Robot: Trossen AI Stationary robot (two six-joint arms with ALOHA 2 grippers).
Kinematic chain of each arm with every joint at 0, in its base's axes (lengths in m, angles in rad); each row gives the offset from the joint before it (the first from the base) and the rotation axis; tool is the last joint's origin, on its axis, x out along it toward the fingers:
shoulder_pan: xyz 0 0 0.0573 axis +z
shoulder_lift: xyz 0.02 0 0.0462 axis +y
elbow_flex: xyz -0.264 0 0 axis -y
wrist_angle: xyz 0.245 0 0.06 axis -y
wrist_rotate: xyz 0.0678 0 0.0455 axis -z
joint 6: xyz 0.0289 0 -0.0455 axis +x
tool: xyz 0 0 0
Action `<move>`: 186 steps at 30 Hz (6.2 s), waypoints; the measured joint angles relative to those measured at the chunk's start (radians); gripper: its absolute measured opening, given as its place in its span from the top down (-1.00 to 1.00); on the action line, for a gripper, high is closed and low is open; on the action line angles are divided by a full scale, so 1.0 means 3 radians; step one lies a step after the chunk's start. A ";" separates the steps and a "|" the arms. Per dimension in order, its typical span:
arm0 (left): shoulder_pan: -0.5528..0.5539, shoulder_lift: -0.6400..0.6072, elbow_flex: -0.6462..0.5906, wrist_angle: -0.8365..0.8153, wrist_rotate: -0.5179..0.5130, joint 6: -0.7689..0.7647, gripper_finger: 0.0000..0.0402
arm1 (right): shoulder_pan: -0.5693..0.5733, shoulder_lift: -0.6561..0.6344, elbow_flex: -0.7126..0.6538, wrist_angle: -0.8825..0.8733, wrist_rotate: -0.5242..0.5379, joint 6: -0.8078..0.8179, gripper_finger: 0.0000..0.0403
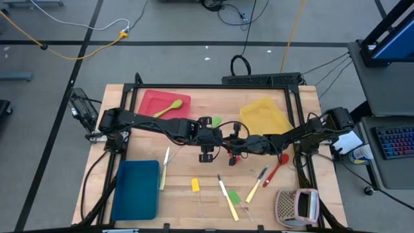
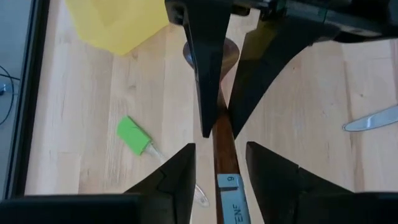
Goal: Pick & Place Kitchen Items
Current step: Put the brown serving spoon into the red bin, then put the red serving spoon into the red bin
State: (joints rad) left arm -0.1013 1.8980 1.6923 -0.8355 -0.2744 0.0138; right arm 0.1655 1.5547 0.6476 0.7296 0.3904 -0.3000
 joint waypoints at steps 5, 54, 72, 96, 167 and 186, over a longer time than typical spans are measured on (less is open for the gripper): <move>0.0000 0.0000 -0.0007 0.0005 -0.0048 0.0018 0.27 | 0.0001 0.0000 0.0000 0.0000 0.0000 0.0000 0.77; 0.0179 -0.0852 -0.0006 -0.1824 -0.0836 -0.0745 0.74 | 0.0005 -0.0001 -0.0001 -0.0134 -0.0008 0.0015 0.41; 0.0822 -0.1223 -0.0603 -0.2362 -0.0741 -0.0779 0.75 | 0.0003 -0.0001 -0.0001 -0.0244 -0.0009 0.0103 0.43; 0.1766 -0.1535 -0.2607 -0.0268 -0.0248 0.0303 0.75 | 0.0003 -0.0001 -0.0001 -0.0266 -0.0010 0.0127 0.43; 0.0029 -0.2392 -0.3437 0.2379 -0.0174 -0.0301 0.56 | 0.0547 -0.1049 0.0000 -0.1759 -0.0152 0.0229 -0.05; -0.0018 -0.2396 -0.3525 0.2658 0.0119 -0.1184 0.56 | 0.0545 -0.1324 0.0000 -0.2697 -0.0855 0.0544 -0.04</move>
State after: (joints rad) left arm -0.1066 1.1793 0.6350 -0.0381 -0.2388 -0.3414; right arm 0.3290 1.1575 0.6476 -0.0795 0.1340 -0.1369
